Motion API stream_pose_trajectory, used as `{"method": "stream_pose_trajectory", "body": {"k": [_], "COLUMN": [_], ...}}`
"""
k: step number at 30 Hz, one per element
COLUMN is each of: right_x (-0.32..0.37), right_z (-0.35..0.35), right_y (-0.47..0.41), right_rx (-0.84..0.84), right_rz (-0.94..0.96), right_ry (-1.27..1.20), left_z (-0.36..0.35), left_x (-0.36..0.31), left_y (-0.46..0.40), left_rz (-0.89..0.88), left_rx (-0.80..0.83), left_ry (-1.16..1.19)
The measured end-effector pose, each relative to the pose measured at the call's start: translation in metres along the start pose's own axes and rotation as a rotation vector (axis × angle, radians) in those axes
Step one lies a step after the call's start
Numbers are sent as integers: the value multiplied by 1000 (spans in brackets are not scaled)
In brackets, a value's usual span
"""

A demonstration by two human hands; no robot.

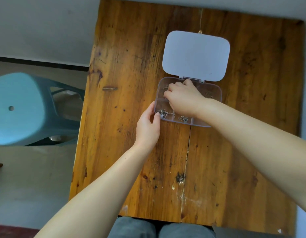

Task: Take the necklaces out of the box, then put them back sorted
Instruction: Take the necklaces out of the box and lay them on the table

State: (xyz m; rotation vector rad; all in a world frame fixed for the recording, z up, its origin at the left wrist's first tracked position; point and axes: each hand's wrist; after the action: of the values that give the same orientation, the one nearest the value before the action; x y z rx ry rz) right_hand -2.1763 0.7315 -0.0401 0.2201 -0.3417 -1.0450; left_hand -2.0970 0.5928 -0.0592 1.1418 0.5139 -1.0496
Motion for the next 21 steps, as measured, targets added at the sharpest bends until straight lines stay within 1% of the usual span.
{"method": "stream_pose_trajectory", "body": {"k": [3, 5, 6, 8, 10, 11, 13, 15, 16, 18, 21], "right_x": [-1, -2, -1, 0, 2, 4, 10, 18, 22, 27, 35], "right_z": [3, 7, 10, 15, 25, 31, 47, 63, 68, 72, 59], "right_y": [-2, -6, -7, -4, 7, 14, 32, 52, 62, 79, 98], "right_rx": [68, 94, 78, -7, -104, -148, -197, -228, -262, -344, -460], "right_rz": [-22, -54, -75, -113, -163, -187, -193, -142, -115, -118, -250], "right_ry": [-16, -85, -152, -316, -521, -667, -995, -1267, -1367, -1551, -1841], "left_z": [0, 0, 0, 3, 8, 11, 20, 29, 34, 45, 72], "left_x": [2, 1, 1, -1, -5, -8, -25, -47, -57, -70, -64], "left_y": [-1, -1, -1, -2, -1, -1, 2, 8, 13, 22, 31], "left_rz": [-9, -27, -30, -19, -37, -80, -248, -420, -468, -465, -330], "left_rx": [-4, -1, 3, 27, 19, -1, -14, 74, 121, 203, 292], "left_ry": [-3, 4, 4, -1, -44, -86, -146, -180, -197, -196, -92]}}
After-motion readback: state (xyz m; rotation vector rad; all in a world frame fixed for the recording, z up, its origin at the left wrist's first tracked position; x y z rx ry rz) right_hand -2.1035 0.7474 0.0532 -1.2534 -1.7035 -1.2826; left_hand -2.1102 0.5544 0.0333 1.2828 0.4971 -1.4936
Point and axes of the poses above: each hand's wrist, its own y-axis away from the middle knuckle, its own z-axis out of the back of the hand, x = y × z, and after that the axes turned 8 degrees about -y, right-handed
